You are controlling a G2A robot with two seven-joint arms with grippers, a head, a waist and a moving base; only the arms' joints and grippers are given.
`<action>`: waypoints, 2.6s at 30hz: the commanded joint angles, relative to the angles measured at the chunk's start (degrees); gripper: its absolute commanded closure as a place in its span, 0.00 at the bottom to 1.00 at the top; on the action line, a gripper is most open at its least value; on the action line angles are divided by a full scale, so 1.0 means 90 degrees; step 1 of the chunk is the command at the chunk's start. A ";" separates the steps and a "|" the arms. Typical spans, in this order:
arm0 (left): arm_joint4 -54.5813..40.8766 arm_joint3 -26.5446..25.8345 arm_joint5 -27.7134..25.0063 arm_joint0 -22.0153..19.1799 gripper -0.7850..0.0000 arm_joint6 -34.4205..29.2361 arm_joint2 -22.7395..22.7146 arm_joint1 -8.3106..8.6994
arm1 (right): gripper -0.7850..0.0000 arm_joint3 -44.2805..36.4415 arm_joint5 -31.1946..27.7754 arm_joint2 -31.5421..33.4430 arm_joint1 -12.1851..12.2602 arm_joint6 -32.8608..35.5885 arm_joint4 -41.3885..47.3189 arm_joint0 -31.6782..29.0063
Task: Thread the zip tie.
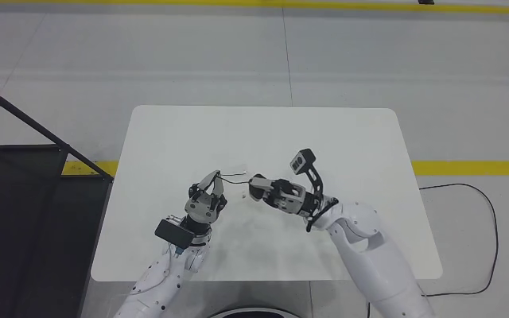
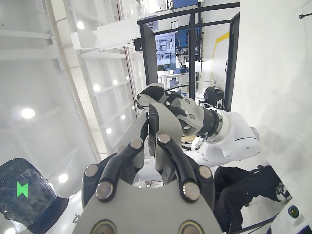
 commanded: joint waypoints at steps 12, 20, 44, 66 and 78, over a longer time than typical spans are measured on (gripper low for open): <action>0.0000 0.0000 0.0000 0.0000 1.00 0.0000 0.0000 0.0000 | 1.00 -0.0187 -0.0319 0.0105 -0.0023 0.0141 0.0412 -0.0074; 0.0000 0.0000 0.0000 0.0000 1.00 0.0000 0.0000 0.0000 | 1.00 -0.0187 -0.0508 0.0056 -0.0063 0.0182 0.0586 -0.0022; 0.0000 0.0000 0.0000 0.0000 1.00 0.0000 0.0000 0.0000 | 1.00 0.0147 -0.1043 -0.0268 -0.0254 0.0310 0.1022 0.0350; 0.0000 0.0000 0.0000 0.0000 1.00 0.0000 0.0000 0.0000 | 1.00 0.0415 -0.1249 -0.0390 -0.0394 0.0270 0.1059 0.0563; 0.0000 0.0000 0.0000 0.0000 1.00 0.0000 0.0000 0.0000 | 1.00 0.0499 -0.1588 -0.0428 -0.0499 0.0131 0.1255 0.0648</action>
